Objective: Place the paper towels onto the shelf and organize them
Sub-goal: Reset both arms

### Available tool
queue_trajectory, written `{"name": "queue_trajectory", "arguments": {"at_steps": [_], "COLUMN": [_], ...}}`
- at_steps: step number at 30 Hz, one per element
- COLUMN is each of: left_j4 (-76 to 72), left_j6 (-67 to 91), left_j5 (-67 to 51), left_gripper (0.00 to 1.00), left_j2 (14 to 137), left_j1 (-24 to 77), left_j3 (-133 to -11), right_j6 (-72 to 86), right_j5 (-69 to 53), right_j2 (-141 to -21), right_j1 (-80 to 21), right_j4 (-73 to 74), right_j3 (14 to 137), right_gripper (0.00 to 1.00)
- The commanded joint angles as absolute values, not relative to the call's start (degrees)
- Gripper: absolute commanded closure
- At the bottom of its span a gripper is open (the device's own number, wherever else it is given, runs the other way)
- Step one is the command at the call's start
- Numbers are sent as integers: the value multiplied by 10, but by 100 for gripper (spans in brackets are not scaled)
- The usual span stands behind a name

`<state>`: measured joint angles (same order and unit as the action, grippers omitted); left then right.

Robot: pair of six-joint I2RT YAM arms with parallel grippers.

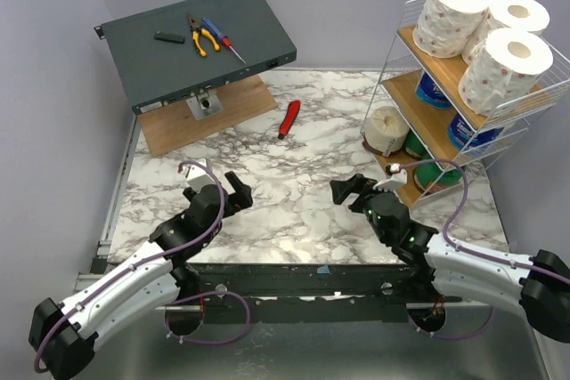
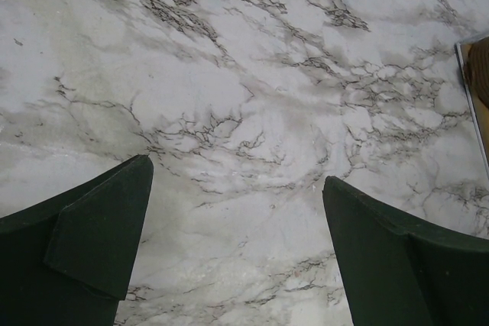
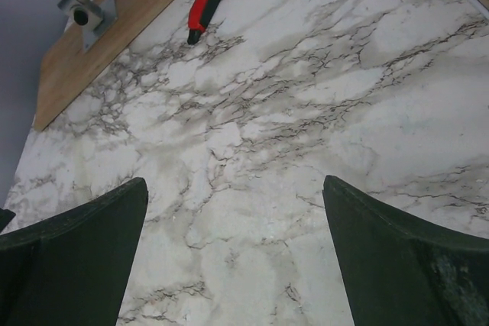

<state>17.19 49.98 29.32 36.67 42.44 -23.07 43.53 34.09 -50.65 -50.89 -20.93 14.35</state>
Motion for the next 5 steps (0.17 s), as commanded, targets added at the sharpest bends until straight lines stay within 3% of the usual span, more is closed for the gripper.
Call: {"name": "queue_trajectory", "arguments": {"at_steps": [1,5], "left_j4": [164,179], "left_j6": [494,498], "left_j5": [290,295], "left_gripper": [2,2], "left_j2": [375,387], "left_j1": [423,423], "left_j3": [-243,-251], "right_j6": [439,430], "right_j5": [340,322], "right_j2": [-530,-543], "right_j1": [-510,-510], "right_j4": [-252,-288], "right_j3": [131,120], "right_gripper": [0,0]}}
